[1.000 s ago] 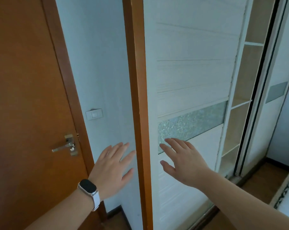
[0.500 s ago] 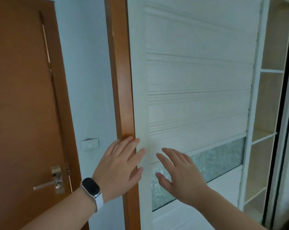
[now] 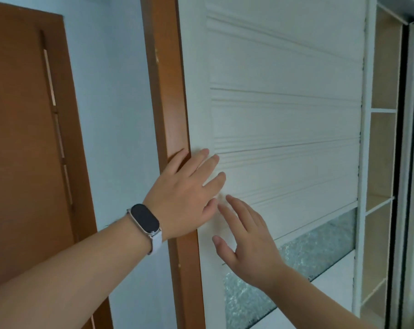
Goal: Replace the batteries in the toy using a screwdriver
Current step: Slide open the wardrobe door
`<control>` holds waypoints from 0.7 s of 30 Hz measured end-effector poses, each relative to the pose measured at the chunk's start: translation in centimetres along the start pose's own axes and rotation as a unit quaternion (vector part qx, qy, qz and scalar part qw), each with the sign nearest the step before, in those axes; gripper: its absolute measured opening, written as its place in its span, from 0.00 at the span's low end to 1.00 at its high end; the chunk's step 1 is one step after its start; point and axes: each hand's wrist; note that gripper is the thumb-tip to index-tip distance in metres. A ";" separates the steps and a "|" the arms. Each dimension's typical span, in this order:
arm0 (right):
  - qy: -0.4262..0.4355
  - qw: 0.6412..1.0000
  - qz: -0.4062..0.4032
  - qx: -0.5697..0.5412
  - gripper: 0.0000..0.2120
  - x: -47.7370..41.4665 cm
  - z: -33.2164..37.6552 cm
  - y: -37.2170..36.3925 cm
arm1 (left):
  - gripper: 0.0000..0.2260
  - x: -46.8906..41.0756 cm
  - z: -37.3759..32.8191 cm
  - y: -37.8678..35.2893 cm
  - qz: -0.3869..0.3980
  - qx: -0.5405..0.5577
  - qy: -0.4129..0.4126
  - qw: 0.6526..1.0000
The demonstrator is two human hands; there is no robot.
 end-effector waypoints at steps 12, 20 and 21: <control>0.011 0.996 -0.084 -0.014 0.32 -0.5 0.8 -4.9 | 0.18 1.1 0.6 -0.8 0.014 -0.035 -0.007 0.999; 0.027 0.987 -0.156 -0.030 0.32 -1.4 -0.1 -6.2 | 0.19 0.8 0.4 -0.9 0.037 -0.064 -0.016 0.997; 0.033 0.986 -0.163 -0.028 0.32 -1.6 -0.3 -6.3 | 0.19 0.7 0.4 -0.9 0.043 -0.069 -0.019 0.996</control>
Point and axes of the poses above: each hand's wrist, its own x-axis away from the middle knuckle, its own y-axis out of the back of the hand, z = x × y, and after that the axes turned 9 degrees about -y, right-handed
